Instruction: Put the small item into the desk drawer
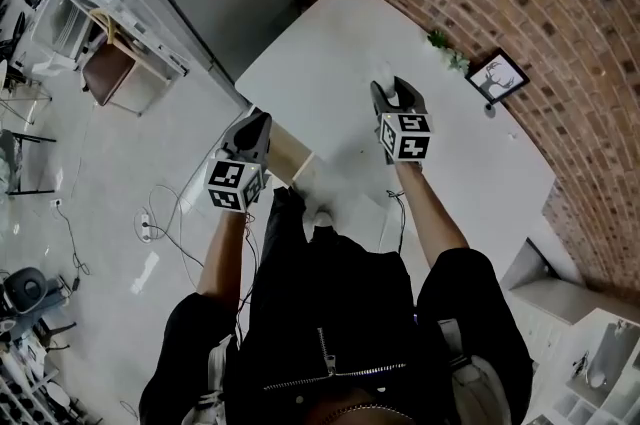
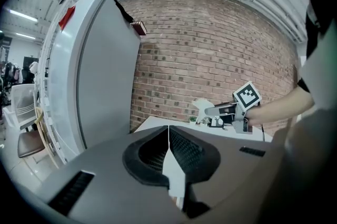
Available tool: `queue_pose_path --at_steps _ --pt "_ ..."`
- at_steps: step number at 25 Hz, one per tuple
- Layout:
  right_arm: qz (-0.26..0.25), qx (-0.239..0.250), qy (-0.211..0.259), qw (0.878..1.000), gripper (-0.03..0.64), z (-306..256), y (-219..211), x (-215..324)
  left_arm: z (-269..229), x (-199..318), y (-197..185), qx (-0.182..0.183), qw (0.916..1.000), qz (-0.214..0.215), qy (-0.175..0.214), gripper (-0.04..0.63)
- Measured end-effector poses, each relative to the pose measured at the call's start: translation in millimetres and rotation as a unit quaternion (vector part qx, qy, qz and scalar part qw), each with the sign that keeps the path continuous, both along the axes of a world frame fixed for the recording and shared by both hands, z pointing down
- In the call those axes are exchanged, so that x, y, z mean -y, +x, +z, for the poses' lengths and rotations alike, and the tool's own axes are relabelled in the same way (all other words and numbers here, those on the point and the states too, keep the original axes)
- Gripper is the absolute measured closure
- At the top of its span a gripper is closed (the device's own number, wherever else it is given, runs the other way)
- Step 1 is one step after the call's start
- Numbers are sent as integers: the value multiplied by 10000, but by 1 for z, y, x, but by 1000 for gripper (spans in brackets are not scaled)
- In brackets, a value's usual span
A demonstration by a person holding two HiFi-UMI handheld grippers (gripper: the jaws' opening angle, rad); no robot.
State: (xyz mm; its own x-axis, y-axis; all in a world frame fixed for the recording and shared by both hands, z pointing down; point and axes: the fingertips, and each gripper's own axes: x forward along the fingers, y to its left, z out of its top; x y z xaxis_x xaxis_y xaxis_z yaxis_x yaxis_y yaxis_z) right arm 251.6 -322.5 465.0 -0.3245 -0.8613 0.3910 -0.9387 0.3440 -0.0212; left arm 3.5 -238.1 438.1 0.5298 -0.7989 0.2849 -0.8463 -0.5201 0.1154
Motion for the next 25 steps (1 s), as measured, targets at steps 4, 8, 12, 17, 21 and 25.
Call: queue_pose_path --at_steps 4,8,12,17,21,25 --pt "-359 -118 155 9992 431 -9 -5 -19 -9 -23 -1 45 9996 -273 97 574" --pt "-891 -177 265 9955 431 -14 -33 -35 -12 -54 -18 95 9975 -687 112 574" --pt "-1384 -141 285 9899 431 -18 -70 -42 -14 -85 -53 224 9929 -1159 128 574" --pt "-2104 -182 435 9765 431 -26 -136 -49 -17 -117 -115 278 9813 -1899 142 574" --pt "-2648 -226 524 9626 431 -30 -192 -59 -17 -135 -154 230 9724 -2316 159 574" --pt "-3035 -136 473 9516 431 -26 -241 -72 -9 -145 -181 171 9676 -2518 81 574"
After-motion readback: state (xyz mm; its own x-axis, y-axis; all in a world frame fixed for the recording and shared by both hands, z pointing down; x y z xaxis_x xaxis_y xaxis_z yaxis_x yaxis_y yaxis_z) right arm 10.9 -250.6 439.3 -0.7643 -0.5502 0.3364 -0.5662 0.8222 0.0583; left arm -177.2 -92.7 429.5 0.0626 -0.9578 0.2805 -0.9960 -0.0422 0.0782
